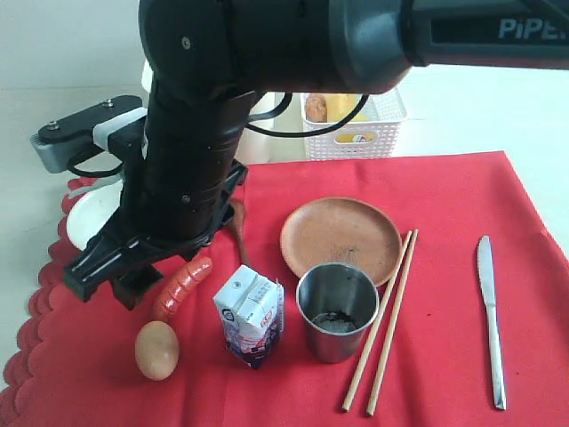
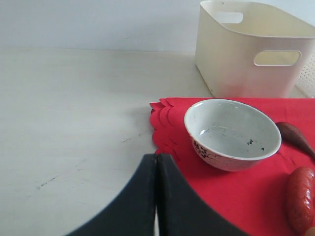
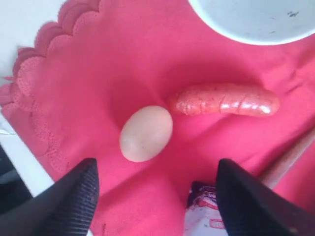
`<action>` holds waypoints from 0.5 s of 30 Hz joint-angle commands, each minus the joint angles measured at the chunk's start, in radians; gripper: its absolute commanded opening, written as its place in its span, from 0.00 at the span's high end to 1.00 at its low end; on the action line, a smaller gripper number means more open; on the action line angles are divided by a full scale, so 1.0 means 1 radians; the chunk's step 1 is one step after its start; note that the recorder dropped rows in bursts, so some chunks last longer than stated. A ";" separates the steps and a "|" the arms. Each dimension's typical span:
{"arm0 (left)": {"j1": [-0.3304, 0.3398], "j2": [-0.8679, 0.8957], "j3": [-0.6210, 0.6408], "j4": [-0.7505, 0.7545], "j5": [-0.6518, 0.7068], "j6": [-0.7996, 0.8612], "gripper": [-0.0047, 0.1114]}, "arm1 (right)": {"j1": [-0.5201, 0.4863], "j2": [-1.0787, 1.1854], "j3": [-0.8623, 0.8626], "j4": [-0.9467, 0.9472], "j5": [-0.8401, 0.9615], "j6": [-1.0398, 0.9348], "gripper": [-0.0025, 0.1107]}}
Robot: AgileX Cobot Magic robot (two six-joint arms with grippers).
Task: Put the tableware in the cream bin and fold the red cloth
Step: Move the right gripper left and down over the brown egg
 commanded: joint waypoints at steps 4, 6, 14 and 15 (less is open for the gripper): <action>0.002 -0.005 0.002 -0.006 -0.009 -0.005 0.96 | 0.050 0.048 0.008 0.090 -0.026 -0.043 0.41; 0.002 -0.005 0.002 -0.006 -0.009 -0.005 0.96 | 0.084 0.077 0.008 0.054 -0.037 -0.043 0.41; 0.002 -0.005 0.002 -0.006 -0.009 -0.005 0.96 | 0.112 0.171 0.008 -0.056 -0.096 0.123 0.41; 0.002 -0.005 0.002 -0.006 -0.009 -0.005 0.96 | 0.112 0.173 0.008 -0.069 -0.107 0.139 0.41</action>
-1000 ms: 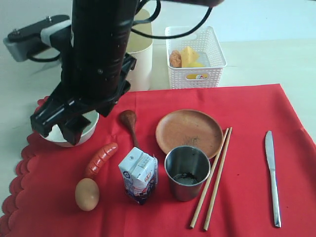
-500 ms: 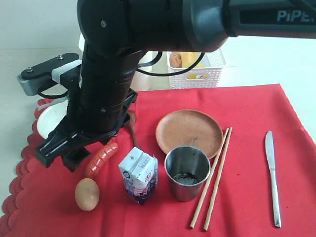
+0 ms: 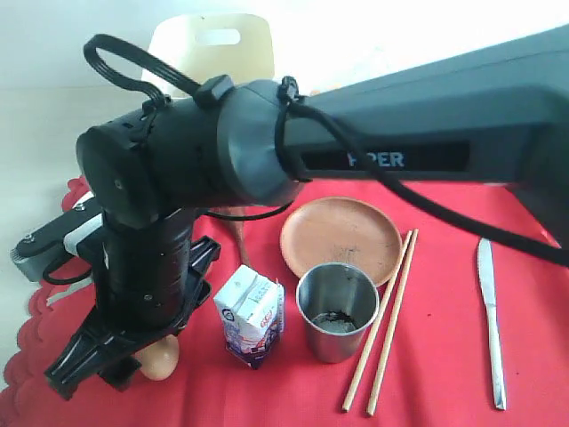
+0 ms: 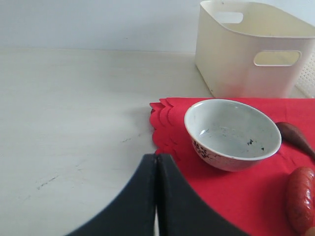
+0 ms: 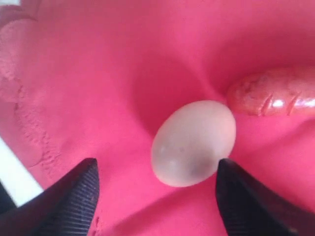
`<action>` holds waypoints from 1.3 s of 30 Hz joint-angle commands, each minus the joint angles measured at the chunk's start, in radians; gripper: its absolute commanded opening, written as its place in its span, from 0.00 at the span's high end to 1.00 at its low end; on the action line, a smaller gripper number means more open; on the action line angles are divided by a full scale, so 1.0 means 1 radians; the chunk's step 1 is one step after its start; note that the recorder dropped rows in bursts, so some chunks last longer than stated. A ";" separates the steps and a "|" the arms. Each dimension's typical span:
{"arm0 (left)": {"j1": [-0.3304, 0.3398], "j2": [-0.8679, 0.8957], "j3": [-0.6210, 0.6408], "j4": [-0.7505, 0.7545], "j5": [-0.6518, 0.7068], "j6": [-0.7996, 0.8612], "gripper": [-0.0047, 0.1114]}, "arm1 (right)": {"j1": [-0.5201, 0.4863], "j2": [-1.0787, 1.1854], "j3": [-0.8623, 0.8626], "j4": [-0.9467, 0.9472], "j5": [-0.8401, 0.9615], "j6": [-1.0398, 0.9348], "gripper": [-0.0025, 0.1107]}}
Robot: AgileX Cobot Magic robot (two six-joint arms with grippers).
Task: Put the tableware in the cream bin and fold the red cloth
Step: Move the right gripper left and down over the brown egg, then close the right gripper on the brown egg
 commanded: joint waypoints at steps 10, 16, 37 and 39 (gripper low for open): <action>0.002 -0.005 0.002 -0.006 -0.009 -0.005 0.96 | 0.002 0.069 0.001 -0.112 -0.083 0.136 0.41; 0.002 -0.005 0.002 -0.006 -0.009 -0.005 0.96 | 0.002 0.078 0.001 -0.104 -0.090 0.136 0.51; 0.002 -0.005 0.002 -0.006 -0.009 -0.005 0.96 | 0.002 0.026 0.001 -0.106 -0.039 0.125 0.98; 0.002 -0.005 0.002 -0.006 -0.009 -0.005 0.96 | 0.002 0.012 0.001 -0.106 -0.036 0.120 0.98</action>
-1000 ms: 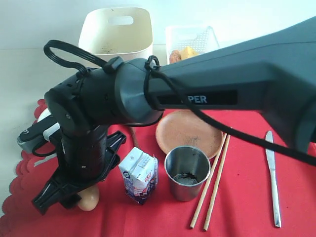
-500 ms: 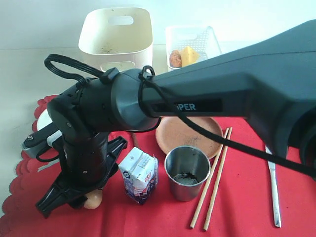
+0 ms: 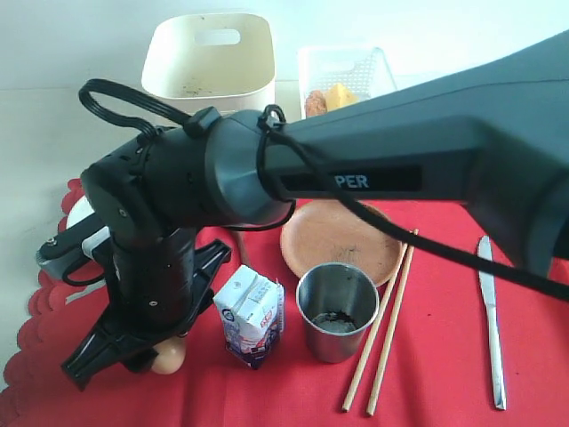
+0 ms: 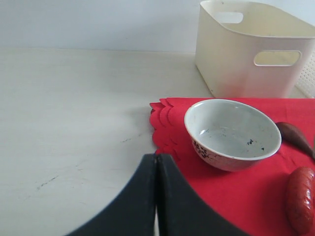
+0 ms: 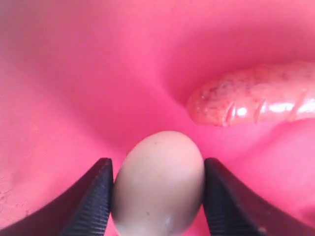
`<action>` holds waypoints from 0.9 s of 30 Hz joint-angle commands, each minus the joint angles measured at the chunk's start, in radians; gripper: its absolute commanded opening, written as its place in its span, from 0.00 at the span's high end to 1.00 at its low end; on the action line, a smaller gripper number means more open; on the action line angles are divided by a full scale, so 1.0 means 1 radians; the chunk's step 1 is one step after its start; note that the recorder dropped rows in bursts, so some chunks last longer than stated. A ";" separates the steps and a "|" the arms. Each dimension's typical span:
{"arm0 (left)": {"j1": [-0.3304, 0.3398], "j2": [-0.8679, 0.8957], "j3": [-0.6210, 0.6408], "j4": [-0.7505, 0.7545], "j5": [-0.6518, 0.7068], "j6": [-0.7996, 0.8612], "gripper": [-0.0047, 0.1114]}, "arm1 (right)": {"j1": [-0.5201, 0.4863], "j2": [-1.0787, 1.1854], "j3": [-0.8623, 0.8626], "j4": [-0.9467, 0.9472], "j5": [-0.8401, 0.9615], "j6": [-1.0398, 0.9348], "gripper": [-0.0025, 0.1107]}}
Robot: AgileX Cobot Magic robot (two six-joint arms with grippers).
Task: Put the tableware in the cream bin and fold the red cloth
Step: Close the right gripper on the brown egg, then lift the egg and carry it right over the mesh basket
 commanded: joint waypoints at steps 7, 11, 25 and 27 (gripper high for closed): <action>0.002 -0.005 0.002 -0.006 -0.009 -0.005 0.96 | 0.002 -0.103 0.000 -0.003 0.007 -0.050 0.98; 0.002 -0.005 0.002 -0.006 -0.009 -0.005 0.96 | 0.002 -0.148 0.000 -0.003 0.005 -0.068 0.98; 0.002 -0.005 0.002 -0.006 -0.009 -0.007 0.96 | 0.002 -0.290 0.000 -0.046 0.005 -0.152 0.98; 0.002 -0.005 0.002 -0.006 -0.009 -0.007 0.96 | -0.002 -0.309 0.000 -0.048 0.005 -0.168 0.98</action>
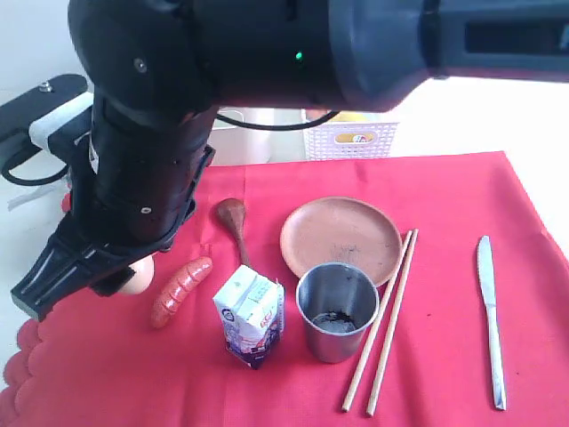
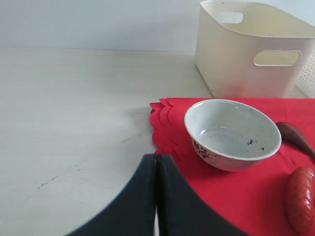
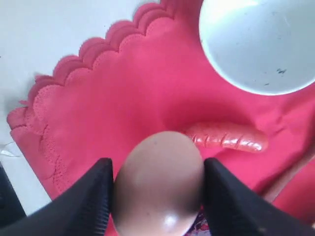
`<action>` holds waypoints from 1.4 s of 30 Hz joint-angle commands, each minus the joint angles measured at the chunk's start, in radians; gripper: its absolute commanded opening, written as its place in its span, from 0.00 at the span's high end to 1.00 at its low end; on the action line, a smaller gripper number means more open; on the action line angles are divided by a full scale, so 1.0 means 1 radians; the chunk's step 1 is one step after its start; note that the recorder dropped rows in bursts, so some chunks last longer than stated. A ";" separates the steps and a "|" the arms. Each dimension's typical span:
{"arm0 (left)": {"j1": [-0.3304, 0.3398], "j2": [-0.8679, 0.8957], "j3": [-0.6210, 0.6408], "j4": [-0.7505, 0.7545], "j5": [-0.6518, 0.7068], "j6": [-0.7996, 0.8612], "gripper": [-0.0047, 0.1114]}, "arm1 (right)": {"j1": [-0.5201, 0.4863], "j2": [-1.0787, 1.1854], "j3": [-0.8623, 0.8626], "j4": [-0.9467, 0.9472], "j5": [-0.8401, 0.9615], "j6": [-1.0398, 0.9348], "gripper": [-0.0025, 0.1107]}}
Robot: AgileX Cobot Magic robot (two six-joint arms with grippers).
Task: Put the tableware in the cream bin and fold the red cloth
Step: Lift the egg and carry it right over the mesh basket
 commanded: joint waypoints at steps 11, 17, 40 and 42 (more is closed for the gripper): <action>0.002 -0.005 0.002 -0.006 -0.009 -0.007 0.96 | -0.023 -0.113 0.000 -0.146 -0.019 -0.014 0.98; 0.002 -0.005 0.002 -0.006 -0.009 -0.007 0.96 | -0.096 -0.126 0.000 -0.146 -0.026 -0.014 0.98; 0.002 -0.005 0.002 -0.006 -0.009 -0.005 0.96 | -0.402 -0.126 0.000 -0.146 -0.173 -0.024 0.98; 0.002 -0.005 0.002 -0.006 -0.009 -0.005 0.96 | -0.422 -0.126 0.000 -0.146 -0.187 -0.024 0.98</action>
